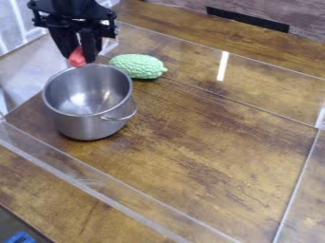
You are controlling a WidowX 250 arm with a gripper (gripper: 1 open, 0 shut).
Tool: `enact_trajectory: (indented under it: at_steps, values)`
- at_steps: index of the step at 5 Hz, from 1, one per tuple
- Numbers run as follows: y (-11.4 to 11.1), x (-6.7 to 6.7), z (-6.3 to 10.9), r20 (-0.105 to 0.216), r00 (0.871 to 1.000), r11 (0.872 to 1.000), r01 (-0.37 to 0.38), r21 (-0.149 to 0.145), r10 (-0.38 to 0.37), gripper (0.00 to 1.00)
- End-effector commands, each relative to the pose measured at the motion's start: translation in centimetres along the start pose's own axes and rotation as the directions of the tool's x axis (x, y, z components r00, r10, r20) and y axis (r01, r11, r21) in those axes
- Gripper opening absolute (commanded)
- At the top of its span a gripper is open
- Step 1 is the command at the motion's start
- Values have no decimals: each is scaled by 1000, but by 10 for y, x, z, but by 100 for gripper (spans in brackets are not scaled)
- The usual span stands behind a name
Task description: Move the pink spoon to the left
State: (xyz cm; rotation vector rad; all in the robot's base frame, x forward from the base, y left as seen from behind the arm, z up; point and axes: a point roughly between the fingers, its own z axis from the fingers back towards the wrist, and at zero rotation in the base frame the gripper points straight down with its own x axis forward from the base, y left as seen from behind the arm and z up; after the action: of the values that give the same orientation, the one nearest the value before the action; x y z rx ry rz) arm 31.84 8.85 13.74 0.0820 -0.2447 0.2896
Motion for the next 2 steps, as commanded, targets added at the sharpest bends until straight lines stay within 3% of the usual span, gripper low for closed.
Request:
enact_trajectory:
  at_steps: [1, 2]
  values:
    - [13, 16, 10, 74, 997, 1000, -13, -9, 14, 0]
    - [19, 19, -1, 76, 997, 1000, -11, -27, 13, 0]
